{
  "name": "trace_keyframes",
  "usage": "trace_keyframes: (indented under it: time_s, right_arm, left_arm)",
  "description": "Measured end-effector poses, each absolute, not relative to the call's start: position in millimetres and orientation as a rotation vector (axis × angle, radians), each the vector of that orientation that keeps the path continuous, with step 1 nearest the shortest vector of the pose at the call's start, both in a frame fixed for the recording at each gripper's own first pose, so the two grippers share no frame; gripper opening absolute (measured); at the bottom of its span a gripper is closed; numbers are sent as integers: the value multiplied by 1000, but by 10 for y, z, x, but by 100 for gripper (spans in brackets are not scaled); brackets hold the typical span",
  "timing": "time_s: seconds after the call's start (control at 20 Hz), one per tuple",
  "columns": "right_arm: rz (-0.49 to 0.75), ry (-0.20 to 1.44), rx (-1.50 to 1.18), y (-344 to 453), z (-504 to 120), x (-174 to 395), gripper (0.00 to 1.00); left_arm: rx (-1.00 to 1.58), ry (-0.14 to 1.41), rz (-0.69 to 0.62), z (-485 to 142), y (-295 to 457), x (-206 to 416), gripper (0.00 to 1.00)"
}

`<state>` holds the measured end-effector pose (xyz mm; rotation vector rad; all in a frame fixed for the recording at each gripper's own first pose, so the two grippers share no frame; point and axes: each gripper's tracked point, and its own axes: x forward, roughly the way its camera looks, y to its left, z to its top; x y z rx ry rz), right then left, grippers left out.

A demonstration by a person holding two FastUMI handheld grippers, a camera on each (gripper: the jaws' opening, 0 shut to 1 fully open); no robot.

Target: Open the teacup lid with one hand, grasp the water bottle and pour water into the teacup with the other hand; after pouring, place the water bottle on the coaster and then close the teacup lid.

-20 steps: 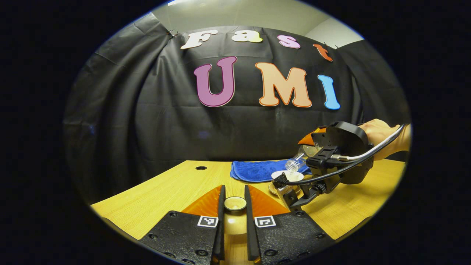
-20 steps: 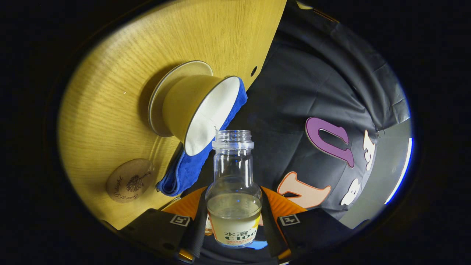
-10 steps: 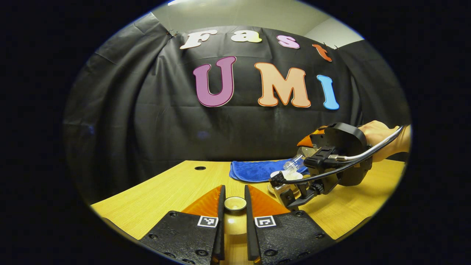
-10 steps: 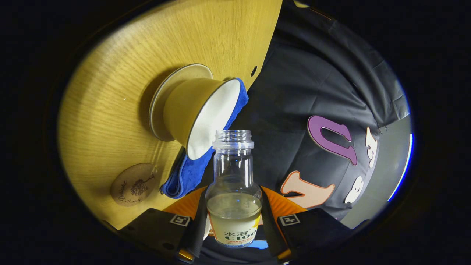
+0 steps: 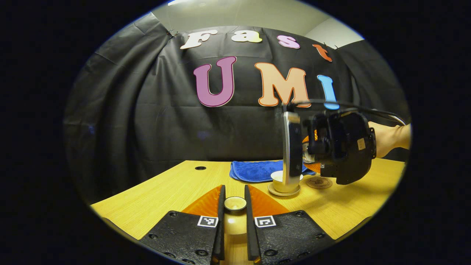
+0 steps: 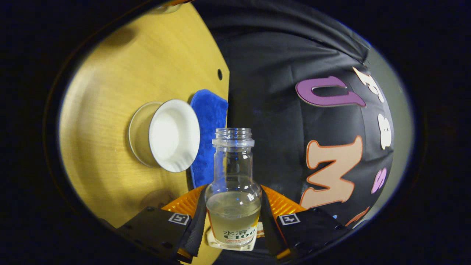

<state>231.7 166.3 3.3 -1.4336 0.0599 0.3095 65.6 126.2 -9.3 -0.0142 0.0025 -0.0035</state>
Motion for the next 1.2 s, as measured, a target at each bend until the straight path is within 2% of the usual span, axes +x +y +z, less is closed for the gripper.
trace_keyframes:
  time_s: [0.05,0.3,0.35,0.4,0.65,0.7,0.8,1.2]
  right_arm:
    - [318,79,-1337,1647,62,2299,70]
    - [327,164,-779,1585,254,2321,73]
    - [326,174,-651,1587,253,2329,70]
    - [317,183,-533,1556,216,2336,73]
    - [222,155,-127,1252,175,2525,72]
    - [208,140,-78,1171,194,2543,75]
    - [192,131,-21,1024,175,2474,73]
    - [184,95,28,903,45,2432,73]
  left_arm:
    - [-14,3,-3,-91,1262,660,21]
    - [-14,2,-4,-95,1262,658,21]
    - [-14,3,-4,-93,1259,662,21]
    - [-14,3,-4,-97,1252,670,21]
    - [-15,3,-3,-97,1260,667,21]
    - [-14,3,-3,-99,1259,669,21]
    - [-15,2,-3,-100,1260,669,21]
    - [-15,1,-2,-102,1256,669,21]
